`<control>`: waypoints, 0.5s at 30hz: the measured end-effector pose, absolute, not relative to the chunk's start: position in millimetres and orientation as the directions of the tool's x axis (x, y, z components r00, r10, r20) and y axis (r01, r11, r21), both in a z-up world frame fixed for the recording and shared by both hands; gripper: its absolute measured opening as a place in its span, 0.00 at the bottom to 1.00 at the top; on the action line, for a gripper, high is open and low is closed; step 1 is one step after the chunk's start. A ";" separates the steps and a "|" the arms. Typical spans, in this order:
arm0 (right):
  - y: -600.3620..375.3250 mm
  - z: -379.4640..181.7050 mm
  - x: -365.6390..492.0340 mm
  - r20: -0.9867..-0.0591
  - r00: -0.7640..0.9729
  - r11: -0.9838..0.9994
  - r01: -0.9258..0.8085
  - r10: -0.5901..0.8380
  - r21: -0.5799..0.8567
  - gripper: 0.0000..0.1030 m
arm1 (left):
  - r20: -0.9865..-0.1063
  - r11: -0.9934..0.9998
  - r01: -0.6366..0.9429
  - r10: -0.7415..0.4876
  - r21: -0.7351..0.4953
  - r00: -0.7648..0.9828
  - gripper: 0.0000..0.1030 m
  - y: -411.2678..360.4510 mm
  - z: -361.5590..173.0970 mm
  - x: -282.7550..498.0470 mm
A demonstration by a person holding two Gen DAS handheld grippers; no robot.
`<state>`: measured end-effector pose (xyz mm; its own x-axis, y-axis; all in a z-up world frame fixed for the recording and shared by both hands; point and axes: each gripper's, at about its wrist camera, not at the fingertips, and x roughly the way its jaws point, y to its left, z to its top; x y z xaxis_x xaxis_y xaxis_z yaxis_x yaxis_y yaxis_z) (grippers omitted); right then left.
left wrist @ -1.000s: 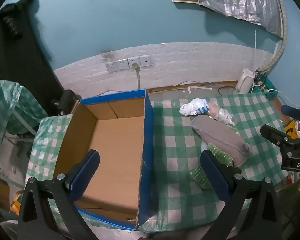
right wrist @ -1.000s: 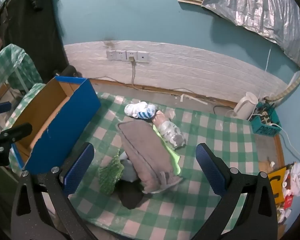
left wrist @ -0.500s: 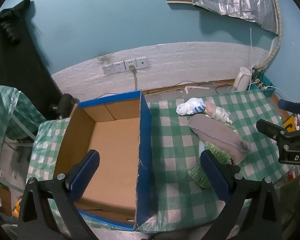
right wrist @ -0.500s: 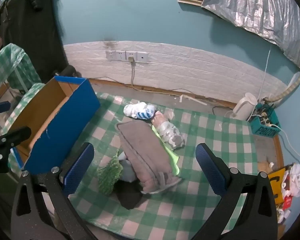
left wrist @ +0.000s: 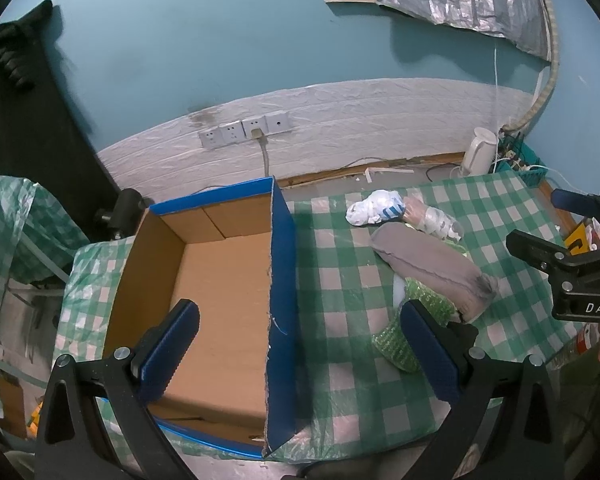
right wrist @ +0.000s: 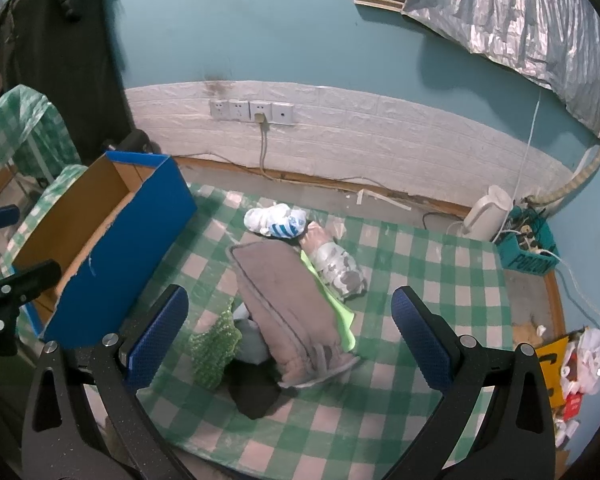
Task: Organize soft objects
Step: 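Move both tools toward the pile of soft items on the table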
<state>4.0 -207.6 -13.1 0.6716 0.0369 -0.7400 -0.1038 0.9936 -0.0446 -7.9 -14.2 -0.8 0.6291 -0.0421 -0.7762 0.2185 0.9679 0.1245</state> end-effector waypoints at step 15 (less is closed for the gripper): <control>-205.3 -14.8 2.5 -0.741 0.671 0.993 -0.105 0.034 -0.049 0.98 | -0.779 0.959 0.243 -0.039 0.146 0.625 0.99 -21.7 -3.5 -12.4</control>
